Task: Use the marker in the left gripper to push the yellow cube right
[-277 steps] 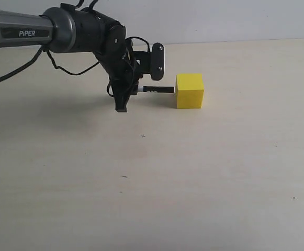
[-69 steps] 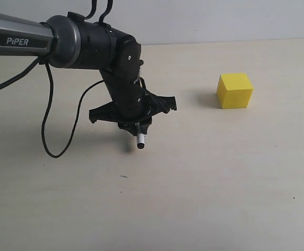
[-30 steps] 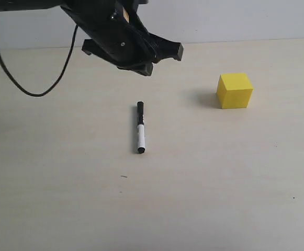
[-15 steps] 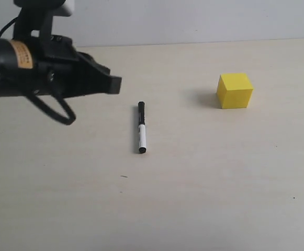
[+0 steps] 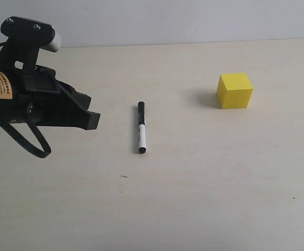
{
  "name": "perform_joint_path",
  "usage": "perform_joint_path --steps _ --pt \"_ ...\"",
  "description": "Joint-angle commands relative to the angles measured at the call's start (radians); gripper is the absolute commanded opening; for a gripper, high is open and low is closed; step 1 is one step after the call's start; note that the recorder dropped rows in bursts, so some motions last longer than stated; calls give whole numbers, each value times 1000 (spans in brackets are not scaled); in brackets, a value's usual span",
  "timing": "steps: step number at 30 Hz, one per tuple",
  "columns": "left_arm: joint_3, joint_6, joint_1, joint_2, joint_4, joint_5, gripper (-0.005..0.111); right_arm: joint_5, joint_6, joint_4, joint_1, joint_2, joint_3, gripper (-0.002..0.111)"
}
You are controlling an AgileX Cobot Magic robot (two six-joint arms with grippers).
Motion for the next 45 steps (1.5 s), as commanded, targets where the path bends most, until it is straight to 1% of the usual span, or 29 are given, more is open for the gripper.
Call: perform_joint_path --steps 1,9,11,13,16,18,20,24,28,32,34,39,45 --pt "6 6 2 1 5 -8 0 -12 -2 -1 2 -4 5 0" --pt "6 24 7 -2 8 -38 0 -5 -2 -1 2 -4 5 0" --pt "6 56 24 -20 8 -38 0 -5 -2 -1 2 -4 5 0" --pt "6 52 53 -46 6 -31 0 -5 -2 -1 2 -4 5 0" --pt "6 30 87 -115 -1 55 0 -5 -2 -1 2 -4 5 0" --pt "6 30 122 -180 -1 137 0 -5 -2 -1 2 -4 5 0" --pt "7 30 164 -252 -1 189 0 -5 -2 -1 2 -4 5 0" --pt "40 30 276 -414 -1 191 0 -5 -2 -1 2 -4 5 0" --pt "113 0 386 -607 -3 191 0 -5 -2 -1 2 -4 5 0" --pt "198 0 466 -825 -3 191 0 -5 -2 -1 2 -4 5 0" --pt "244 0 489 -936 -3 193 0 -5 -2 -1 2 -4 5 0" --pt "347 0 496 -1153 -3 195 0 -5 -2 -1 2 -4 5 0" --pt "451 0 496 -1295 -3 195 0 -5 -2 -1 2 -4 5 0"
